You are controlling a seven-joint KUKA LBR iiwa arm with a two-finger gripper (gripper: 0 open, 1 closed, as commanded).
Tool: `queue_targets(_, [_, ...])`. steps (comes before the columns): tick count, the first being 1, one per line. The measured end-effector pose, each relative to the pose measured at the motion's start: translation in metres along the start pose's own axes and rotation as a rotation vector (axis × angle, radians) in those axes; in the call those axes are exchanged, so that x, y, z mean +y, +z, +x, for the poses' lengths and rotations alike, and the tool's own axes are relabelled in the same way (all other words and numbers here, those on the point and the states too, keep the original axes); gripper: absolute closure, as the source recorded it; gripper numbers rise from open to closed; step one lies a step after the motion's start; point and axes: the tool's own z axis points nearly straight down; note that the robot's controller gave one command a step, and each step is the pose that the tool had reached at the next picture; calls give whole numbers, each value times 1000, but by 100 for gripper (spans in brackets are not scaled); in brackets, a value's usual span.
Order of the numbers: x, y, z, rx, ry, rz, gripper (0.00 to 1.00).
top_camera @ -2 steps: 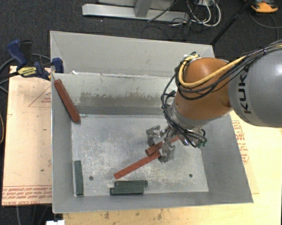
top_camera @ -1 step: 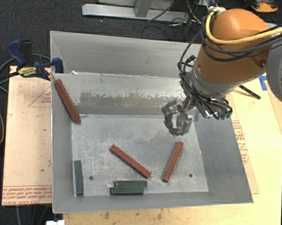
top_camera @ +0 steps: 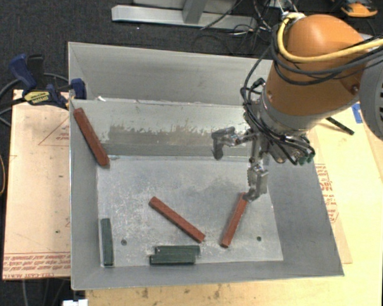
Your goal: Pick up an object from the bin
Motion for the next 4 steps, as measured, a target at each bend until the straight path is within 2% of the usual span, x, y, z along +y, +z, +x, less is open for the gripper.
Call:
queue_targets(1, [1,138,49,11,28,-5,0])
queue_targets(2, [-47,237,45,8,-29,-3,0])
queue_targets(3, [-46,232,43,2,-30,-1,100])
queue_targets(4, [-89,99,47,-6,-103,7,100])
